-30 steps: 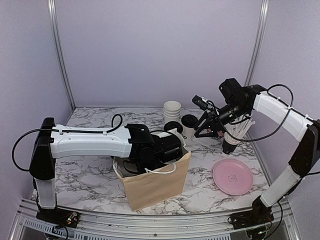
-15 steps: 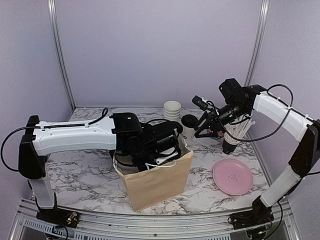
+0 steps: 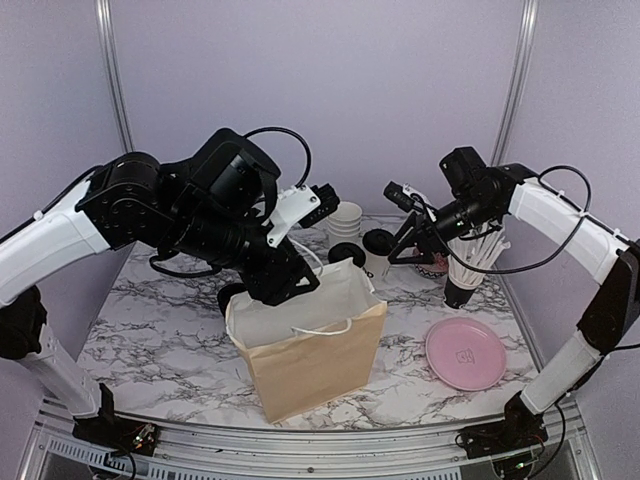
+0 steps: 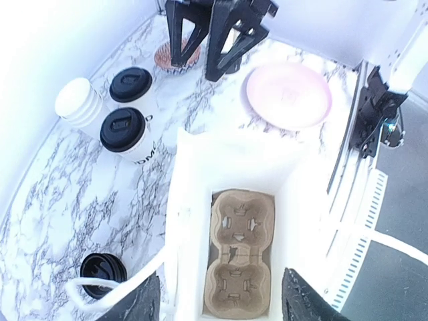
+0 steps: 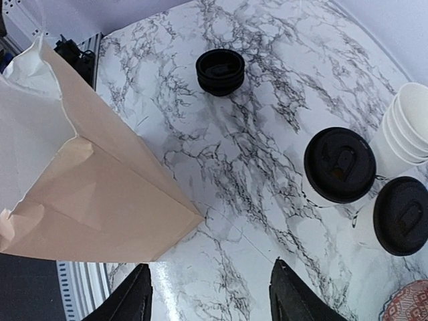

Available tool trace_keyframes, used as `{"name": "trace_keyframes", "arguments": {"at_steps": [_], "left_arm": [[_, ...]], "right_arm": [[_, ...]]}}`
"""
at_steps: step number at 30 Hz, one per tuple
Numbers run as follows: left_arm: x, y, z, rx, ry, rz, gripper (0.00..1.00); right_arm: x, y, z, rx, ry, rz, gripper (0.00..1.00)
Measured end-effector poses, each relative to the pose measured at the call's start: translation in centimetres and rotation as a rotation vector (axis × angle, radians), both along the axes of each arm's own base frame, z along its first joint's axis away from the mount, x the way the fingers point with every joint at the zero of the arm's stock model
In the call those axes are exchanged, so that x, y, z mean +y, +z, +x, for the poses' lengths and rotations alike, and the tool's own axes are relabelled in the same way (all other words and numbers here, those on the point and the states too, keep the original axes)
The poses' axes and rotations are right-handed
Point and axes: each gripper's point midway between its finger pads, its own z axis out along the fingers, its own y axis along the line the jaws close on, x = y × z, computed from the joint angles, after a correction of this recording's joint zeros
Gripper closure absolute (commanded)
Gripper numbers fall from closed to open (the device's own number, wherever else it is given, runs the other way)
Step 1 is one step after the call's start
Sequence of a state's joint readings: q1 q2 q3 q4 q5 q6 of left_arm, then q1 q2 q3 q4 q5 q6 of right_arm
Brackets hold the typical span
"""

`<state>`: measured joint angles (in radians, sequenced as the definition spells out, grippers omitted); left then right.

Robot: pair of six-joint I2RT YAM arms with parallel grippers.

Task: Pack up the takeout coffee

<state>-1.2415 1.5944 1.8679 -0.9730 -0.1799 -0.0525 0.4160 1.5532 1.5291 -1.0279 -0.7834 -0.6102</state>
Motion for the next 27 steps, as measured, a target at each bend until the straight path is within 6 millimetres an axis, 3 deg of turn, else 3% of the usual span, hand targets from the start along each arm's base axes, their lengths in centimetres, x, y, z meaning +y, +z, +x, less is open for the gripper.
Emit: {"name": "trace_keyframes", "arguments": {"at_steps": [6,12,16,20,27], "left_arm": [[2.1,2.9,-0.5,-0.045,0.017,-0.128,0.34],[6.0,5.5,-0.2,-0.121,0.103,-0.226,0.31],[7.2,4.9,0.2,-0.13,0.149,-0.227,0.3],[7.3,3.0,0.5,-0.118,0.172,-0.19,0.3],[7.8,1.7,0.4,-0.106,0.186,-0.17,0.3]], "right_arm": [[-1.3,1.3,4.0,-0.156,-0.148,-0.102,0.26],[-2.3,0.5,9.9,-0.242,-0.319,-0.22,0.24],[-1.7,-2.0,14.6,-0.217,-0.391,-0.281,0.23],[-1.2,-4.7,18.2,-0.179,-0.446,-0.337,0.21],[-0.9,-8.0,21.1,-0.115,-0.496,-0.399,0.22]]}}
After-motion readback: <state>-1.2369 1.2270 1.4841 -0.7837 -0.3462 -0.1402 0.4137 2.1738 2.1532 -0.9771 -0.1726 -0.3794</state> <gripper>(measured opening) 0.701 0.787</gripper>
